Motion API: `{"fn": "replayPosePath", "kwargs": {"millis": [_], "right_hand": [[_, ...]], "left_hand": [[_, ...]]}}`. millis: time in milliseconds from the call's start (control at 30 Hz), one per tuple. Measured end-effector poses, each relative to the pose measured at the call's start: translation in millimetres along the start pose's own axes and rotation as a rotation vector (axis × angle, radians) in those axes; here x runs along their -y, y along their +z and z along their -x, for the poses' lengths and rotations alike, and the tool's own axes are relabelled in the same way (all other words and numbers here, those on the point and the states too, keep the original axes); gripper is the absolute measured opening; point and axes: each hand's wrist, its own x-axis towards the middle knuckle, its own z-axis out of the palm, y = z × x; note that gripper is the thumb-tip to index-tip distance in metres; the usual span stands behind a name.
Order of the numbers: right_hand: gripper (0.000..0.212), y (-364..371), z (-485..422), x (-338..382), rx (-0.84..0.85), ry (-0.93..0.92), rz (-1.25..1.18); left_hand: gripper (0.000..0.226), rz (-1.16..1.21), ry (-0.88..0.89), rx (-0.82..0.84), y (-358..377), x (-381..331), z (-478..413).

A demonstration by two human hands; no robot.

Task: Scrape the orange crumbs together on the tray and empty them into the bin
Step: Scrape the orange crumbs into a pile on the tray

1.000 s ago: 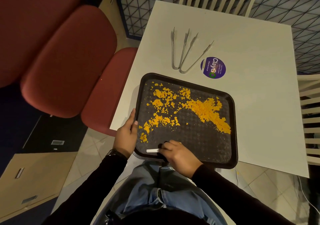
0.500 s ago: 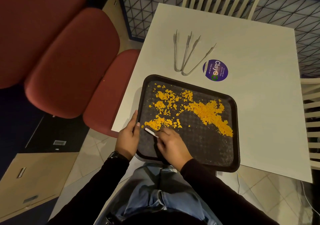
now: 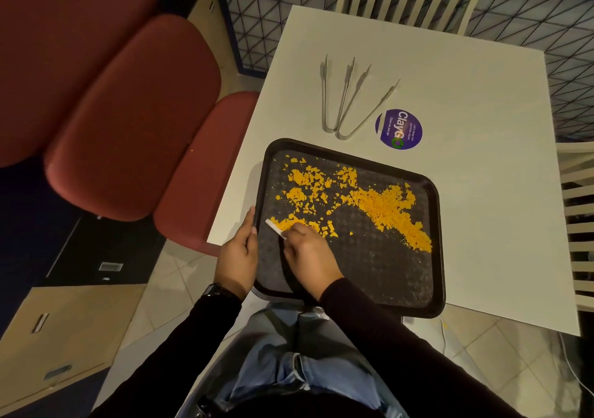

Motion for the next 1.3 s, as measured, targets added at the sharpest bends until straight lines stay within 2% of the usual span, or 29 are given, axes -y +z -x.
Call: {"fn": "replayPosePath", "kwargs": {"millis": [133, 200, 600, 733, 867, 1000, 1167, 1300], "right_hand": [[0.018, -6.5, -10.1, -14.8, -0.076, 0.181, -0.023], [0.019, -10.1, -10.1, -19.8, -0.079, 0.200, -0.037], [0.022, -6.0, 63.4, -30.9, 0.133, -0.132, 0.123], [0.020, -8.6, 57.2, -42.7, 0.077, -0.113, 0.177], [0.014, -15.9, 31.8, -50.9, -0.015, 0.007, 0.157], [0.014, -22.4, 12.8, -56.0, -0.031, 0.088, 0.152], [0.017, -25.5, 32.5, -53.0, -0.045, 0.043, 0.165], [0.019, -19.1, 67.6, -53.0, 0.027, -0.067, 0.228]], "left_hand": [[0.043, 0.015, 0.002, 0.000, 0.4, -1.6, 1.8], [0.043, 0.013, -0.005, -0.005, 1.6, 1.6, 1.2], [0.044, -0.046, -0.025, 0.025, 0.4, 6.9, -3.9], [0.045, -0.051, -0.013, 0.031, -0.2, 6.3, -3.5], [0.045, -0.050, -0.014, 0.034, -0.1, 6.5, -2.4], [0.045, -0.037, -0.007, 0.028, 1.6, 8.3, -3.8], [0.044, -0.049, -0.002, 0.032, 1.0, 6.2, -10.8], [0.045, -0.059, -0.013, 0.033, -0.3, 6.6, -11.3]]}}
